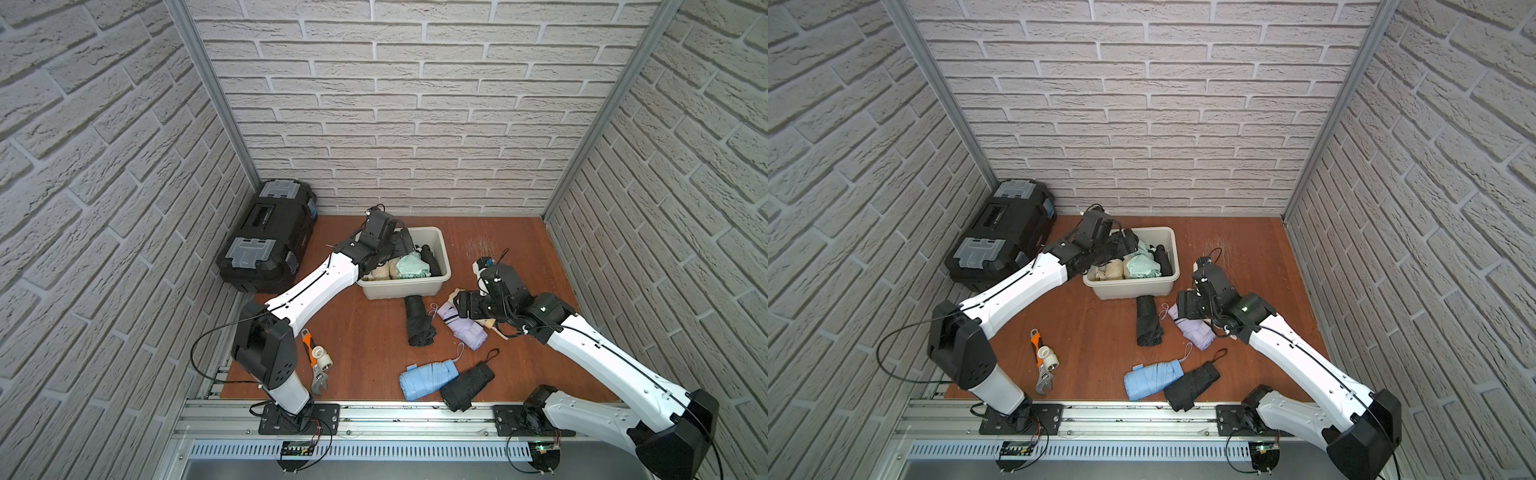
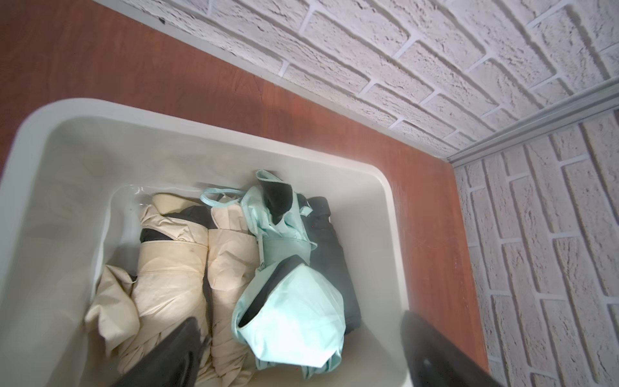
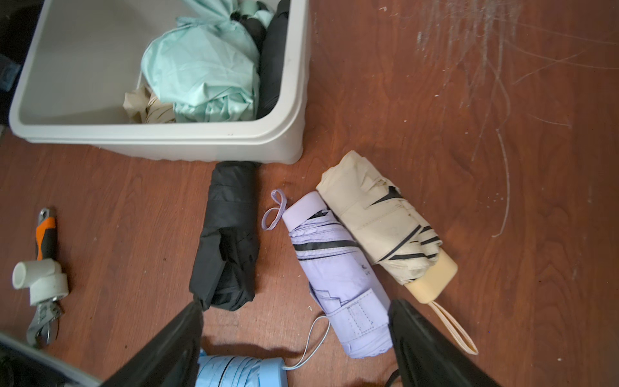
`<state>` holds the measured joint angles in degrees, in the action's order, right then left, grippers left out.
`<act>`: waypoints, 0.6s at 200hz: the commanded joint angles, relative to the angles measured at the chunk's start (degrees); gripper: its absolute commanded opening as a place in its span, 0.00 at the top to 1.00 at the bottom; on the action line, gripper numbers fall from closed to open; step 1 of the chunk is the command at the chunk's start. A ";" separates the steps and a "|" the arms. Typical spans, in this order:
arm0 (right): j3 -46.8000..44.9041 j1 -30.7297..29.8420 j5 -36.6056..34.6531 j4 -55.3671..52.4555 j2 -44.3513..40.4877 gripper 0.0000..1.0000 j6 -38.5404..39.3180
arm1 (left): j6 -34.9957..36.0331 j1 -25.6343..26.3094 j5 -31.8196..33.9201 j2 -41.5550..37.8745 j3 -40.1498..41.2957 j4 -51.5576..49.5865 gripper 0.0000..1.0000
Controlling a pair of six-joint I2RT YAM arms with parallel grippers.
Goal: Put the umbrella into the storage box
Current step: Pick up the umbrella from the center of the board.
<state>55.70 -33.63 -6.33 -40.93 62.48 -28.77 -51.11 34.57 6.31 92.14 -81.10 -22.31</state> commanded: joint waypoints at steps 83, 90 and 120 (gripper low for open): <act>1.17 -19.34 -3.45 8.03 14.67 0.11 -0.87 | -7.33 -0.47 12.84 -25.77 22.61 -3.80 0.05; 1.31 -20.16 -4.51 8.67 16.18 0.11 -1.00 | -8.11 -0.46 13.63 -27.42 23.81 -4.49 0.05; 3.99 -21.90 -8.70 9.71 22.18 0.10 -0.18 | -10.78 -0.55 16.08 -33.63 27.50 -7.75 0.05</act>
<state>56.73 -54.41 -9.76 -35.00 81.91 -28.53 -58.83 34.39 18.46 62.37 -56.03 -27.24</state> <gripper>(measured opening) 0.894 0.948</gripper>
